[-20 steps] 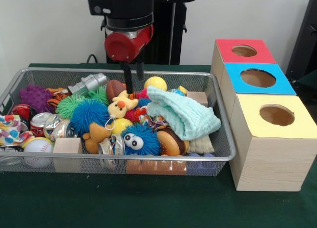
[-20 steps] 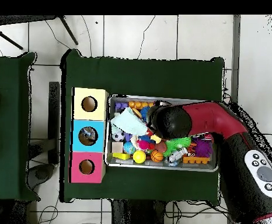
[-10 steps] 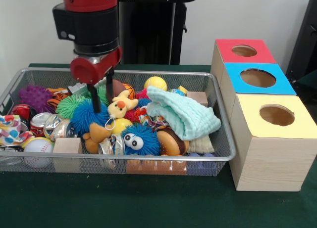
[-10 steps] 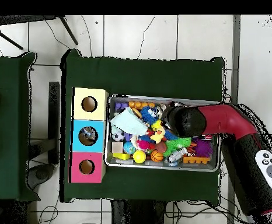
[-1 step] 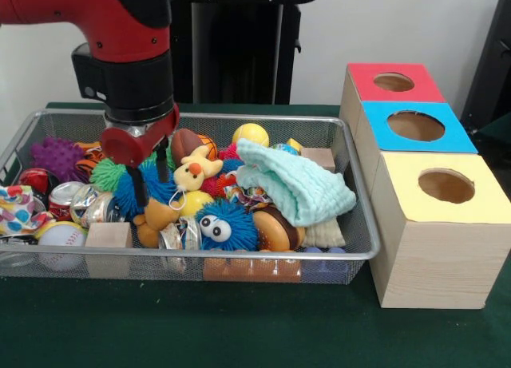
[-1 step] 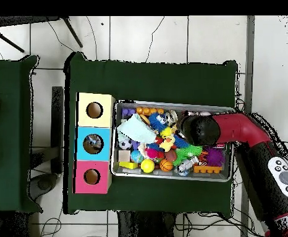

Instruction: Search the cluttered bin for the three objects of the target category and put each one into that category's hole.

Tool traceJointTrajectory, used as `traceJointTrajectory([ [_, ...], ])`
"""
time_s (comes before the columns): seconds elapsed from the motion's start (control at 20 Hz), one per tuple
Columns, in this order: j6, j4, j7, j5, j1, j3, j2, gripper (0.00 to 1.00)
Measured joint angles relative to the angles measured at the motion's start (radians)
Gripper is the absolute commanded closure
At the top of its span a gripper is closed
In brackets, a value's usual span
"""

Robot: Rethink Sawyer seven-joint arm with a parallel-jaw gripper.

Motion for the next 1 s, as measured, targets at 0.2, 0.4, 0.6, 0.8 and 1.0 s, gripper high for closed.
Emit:
traceJointTrajectory([
  [0.2, 0.029, -0.013, 0.000, -0.019, 0.003, -0.006, 0.022, 0.00],
  [0.4, 0.084, -0.030, 0.000, -0.030, 0.007, -0.016, 0.030, 0.00],
  [0.6, 0.162, -0.048, 0.000, -0.032, 0.011, -0.034, 0.028, 0.00],
  [0.8, 0.235, -0.062, 0.000, -0.034, 0.012, -0.047, 0.021, 0.00],
  [1.0, 0.309, -0.084, 0.000, -0.035, 0.012, -0.049, 0.013, 0.00],
])
